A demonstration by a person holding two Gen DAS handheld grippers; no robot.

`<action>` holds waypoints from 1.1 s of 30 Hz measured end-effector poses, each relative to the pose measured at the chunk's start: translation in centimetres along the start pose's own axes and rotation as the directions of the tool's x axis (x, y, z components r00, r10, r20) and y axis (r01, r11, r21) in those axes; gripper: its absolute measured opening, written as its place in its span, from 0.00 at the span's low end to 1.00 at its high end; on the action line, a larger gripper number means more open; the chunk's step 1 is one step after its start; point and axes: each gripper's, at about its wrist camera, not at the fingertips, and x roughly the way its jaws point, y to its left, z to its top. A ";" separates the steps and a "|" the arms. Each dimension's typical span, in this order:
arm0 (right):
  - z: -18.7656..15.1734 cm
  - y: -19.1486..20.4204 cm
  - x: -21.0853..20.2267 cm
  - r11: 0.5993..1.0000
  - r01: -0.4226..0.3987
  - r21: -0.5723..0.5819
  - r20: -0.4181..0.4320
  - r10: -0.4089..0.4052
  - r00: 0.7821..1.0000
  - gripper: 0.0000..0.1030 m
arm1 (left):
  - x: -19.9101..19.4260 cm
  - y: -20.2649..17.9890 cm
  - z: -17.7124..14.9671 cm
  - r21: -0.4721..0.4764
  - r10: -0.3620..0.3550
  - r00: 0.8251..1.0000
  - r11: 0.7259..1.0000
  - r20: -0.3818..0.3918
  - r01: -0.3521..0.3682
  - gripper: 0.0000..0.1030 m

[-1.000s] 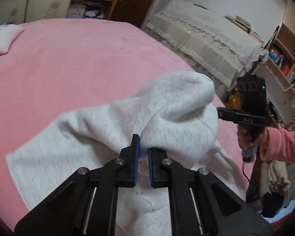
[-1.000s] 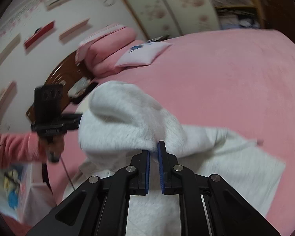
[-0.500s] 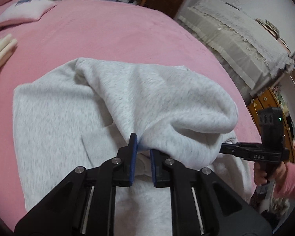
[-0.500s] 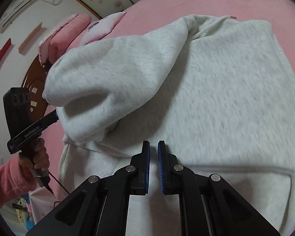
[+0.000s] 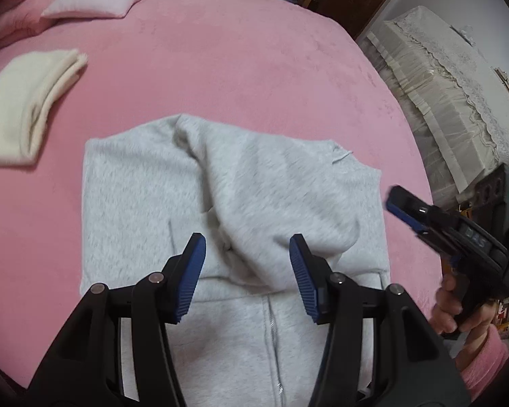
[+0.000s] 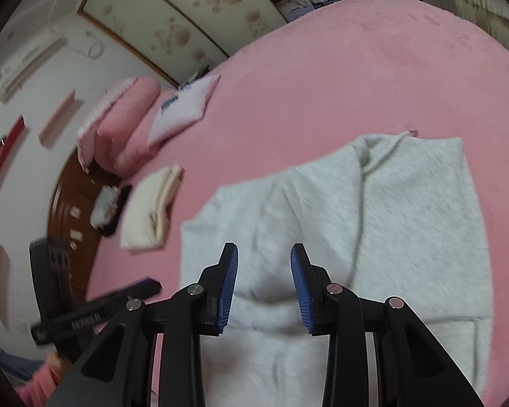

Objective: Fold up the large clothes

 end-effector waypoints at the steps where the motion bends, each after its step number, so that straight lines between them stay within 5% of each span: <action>1: 0.9 0.5 0.7 1.000 -0.012 0.022 0.004 0.012 1.000 0.32 | 0.4 -0.8 0.4 -0.002 -0.012 1.000 1.000 0.008 0.012 0.47; 6: 1.4 0.6 6.8 0.997 0.031 0.074 -0.087 -0.025 0.996 0.16 | 3.5 -2.8 1.9 -0.030 -0.072 0.997 0.997 -0.013 0.071 0.47; 11: -3.2 -0.4 14.4 0.999 0.051 -0.011 -0.299 -0.052 0.953 0.14 | 7.7 -1.8 1.1 -0.052 0.069 0.984 0.996 -0.164 -0.079 0.47; 16: -4.8 -2.7 17.2 0.997 0.045 0.070 -0.295 -0.022 0.955 0.13 | 11.6 0.7 -0.9 -0.114 0.114 0.955 0.982 -0.273 -0.150 0.47; 18: -5.0 -3.4 18.5 0.994 0.079 0.069 -0.302 -0.055 0.952 0.07 | 12.3 0.9 -1.2 -0.121 0.108 0.958 0.982 -0.265 -0.145 0.48; 24: -5.4 -1.3 20.2 0.966 0.162 -0.201 -0.296 -0.218 0.930 0.00 | 14.5 1.5 -2.4 -0.088 0.165 0.959 0.978 -0.230 -0.189 0.54; 30: -5.6 -3.7 21.4 0.982 0.132 -0.131 -0.308 -0.167 0.936 0.00 | 15.6 2.6 -2.3 -0.097 0.130 0.960 0.983 -0.249 -0.158 0.57; 33: -5.8 -2.6 21.0 0.962 0.179 -0.205 -0.280 -0.232 0.931 0.00 | 14.5 2.6 -1.6 -0.118 0.104 0.961 0.983 -0.256 -0.138 0.56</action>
